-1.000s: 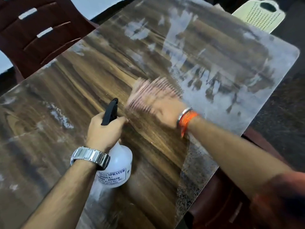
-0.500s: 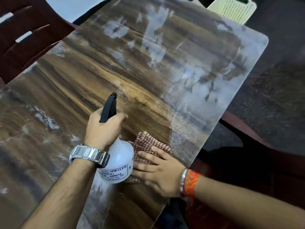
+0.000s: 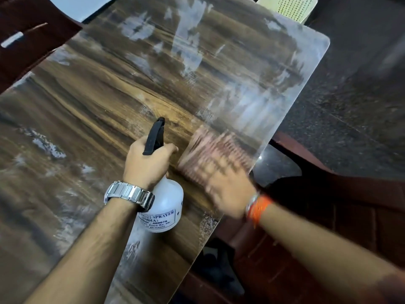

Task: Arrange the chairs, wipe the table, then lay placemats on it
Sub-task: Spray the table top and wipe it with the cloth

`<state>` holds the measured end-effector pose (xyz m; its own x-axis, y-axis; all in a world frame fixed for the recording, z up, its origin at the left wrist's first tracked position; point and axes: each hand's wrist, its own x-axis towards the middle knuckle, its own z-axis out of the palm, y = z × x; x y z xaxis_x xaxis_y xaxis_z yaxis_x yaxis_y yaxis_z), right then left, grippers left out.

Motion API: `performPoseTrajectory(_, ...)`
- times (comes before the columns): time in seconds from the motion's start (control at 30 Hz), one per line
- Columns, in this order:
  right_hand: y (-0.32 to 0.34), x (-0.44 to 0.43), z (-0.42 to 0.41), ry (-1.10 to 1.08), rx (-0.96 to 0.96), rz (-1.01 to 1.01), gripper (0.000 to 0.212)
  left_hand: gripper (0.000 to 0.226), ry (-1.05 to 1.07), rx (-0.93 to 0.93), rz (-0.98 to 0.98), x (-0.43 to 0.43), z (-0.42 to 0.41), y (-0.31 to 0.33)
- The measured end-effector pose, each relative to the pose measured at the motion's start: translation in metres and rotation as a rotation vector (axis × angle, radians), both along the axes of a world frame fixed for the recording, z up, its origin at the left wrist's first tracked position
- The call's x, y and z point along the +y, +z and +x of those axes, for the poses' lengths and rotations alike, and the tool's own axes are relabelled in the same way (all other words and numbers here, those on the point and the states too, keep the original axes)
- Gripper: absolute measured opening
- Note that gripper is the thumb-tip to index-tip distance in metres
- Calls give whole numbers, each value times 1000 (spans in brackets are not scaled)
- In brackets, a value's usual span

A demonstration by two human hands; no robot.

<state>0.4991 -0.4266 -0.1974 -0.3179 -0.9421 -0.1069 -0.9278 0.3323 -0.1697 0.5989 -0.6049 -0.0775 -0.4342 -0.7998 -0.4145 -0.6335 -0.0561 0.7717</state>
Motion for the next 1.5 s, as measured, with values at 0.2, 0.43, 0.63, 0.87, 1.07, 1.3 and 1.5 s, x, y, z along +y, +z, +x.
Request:
performPoseTrajectory(0.2, -9, 54, 131, 421, -86, 12, 58, 18, -11, 16, 6, 3, -5, 3)
performPoseTrajectory(0.43, -9, 27, -72, -137, 23, 32, 57, 19, -9, 23, -5, -1, 5, 3)
performPoseTrajectory(0.63, 10, -58, -188, -575, -47, 98, 60, 22, 30, 23, -6, -4, 18, 4)
performPoseTrajectory(0.87, 2, -87, 1, 342, -12, -7, 57, 29, 72, 20, -74, -14, 24, 4)
performPoseTrajectory(1.07, -4, -62, -177, -183, 75, -30, 58, 24, 88, 3, -71, -23, 24, 12)
performPoseTrajectory(1.3, 2, -85, -210, -711, -25, 59, 57, 21, 183, 8, -60, -20, 47, 4)
performPoseTrajectory(1.5, 0, -135, -63, -288, 41, 24, 61, 22, 297, -1, -33, -16, 95, -3)
